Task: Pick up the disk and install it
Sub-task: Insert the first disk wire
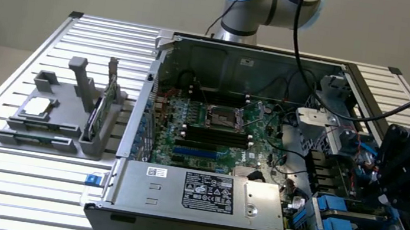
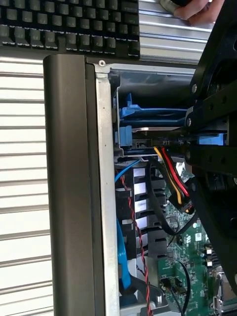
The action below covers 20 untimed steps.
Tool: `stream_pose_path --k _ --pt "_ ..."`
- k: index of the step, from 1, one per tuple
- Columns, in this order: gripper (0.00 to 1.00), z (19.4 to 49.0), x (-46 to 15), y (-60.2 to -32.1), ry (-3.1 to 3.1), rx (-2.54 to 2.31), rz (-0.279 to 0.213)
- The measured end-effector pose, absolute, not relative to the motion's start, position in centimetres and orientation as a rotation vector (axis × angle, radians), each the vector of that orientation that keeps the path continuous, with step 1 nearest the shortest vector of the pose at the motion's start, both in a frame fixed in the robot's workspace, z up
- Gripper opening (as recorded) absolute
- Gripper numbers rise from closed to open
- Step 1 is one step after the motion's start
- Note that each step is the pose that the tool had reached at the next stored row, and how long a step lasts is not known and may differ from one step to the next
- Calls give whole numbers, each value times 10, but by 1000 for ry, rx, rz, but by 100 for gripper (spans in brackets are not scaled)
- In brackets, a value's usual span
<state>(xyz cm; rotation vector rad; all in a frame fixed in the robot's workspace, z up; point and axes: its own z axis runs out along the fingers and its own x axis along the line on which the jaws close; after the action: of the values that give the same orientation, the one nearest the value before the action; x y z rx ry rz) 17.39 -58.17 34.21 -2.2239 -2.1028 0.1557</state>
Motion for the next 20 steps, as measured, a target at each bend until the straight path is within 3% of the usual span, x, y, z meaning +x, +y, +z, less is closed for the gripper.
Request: stream_pose_path --k 20 --pt "16 339 178 -578 -2107 -2232 199"
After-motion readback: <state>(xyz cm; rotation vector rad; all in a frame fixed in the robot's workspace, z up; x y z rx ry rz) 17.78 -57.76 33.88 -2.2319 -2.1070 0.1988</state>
